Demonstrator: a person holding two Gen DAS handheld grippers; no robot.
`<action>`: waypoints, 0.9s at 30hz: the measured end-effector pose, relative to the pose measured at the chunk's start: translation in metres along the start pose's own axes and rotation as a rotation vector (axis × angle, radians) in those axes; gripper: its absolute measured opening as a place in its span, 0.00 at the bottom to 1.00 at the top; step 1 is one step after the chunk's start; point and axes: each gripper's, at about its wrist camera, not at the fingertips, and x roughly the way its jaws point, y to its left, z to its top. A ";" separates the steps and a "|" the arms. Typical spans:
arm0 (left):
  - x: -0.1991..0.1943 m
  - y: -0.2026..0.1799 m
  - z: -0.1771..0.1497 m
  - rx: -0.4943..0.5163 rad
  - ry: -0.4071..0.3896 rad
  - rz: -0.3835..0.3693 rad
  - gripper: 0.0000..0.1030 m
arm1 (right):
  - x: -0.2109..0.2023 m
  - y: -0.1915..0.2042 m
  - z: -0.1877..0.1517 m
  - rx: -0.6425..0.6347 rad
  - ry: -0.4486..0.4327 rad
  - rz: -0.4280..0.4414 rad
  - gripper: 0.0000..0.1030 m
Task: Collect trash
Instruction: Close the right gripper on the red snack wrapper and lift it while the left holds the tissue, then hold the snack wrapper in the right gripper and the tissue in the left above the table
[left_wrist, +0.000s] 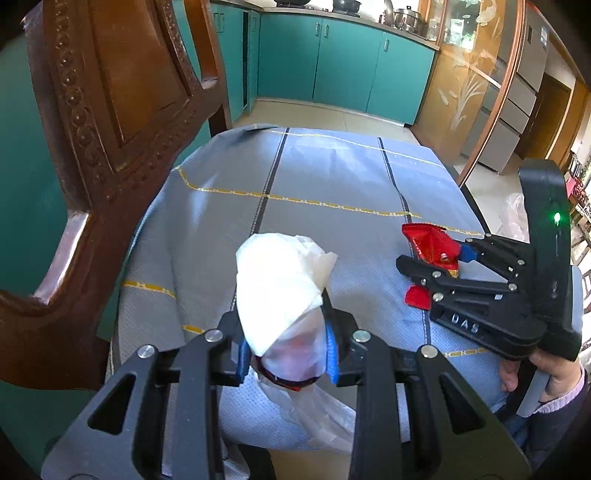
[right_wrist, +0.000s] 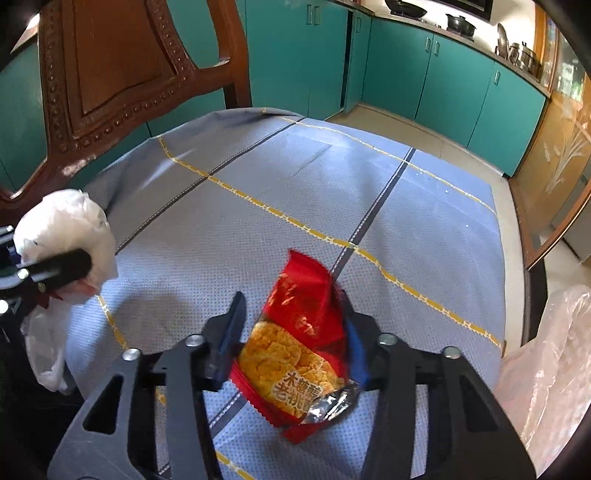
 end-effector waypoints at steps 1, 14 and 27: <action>0.000 -0.001 0.000 0.002 0.001 -0.001 0.31 | -0.001 -0.002 0.000 0.007 0.000 0.006 0.43; 0.002 -0.008 -0.004 0.015 0.012 -0.009 0.31 | -0.010 -0.010 -0.001 0.033 -0.019 0.009 0.40; 0.010 -0.013 -0.007 0.032 0.033 -0.022 0.32 | -0.007 -0.016 0.000 0.044 -0.016 -0.104 0.56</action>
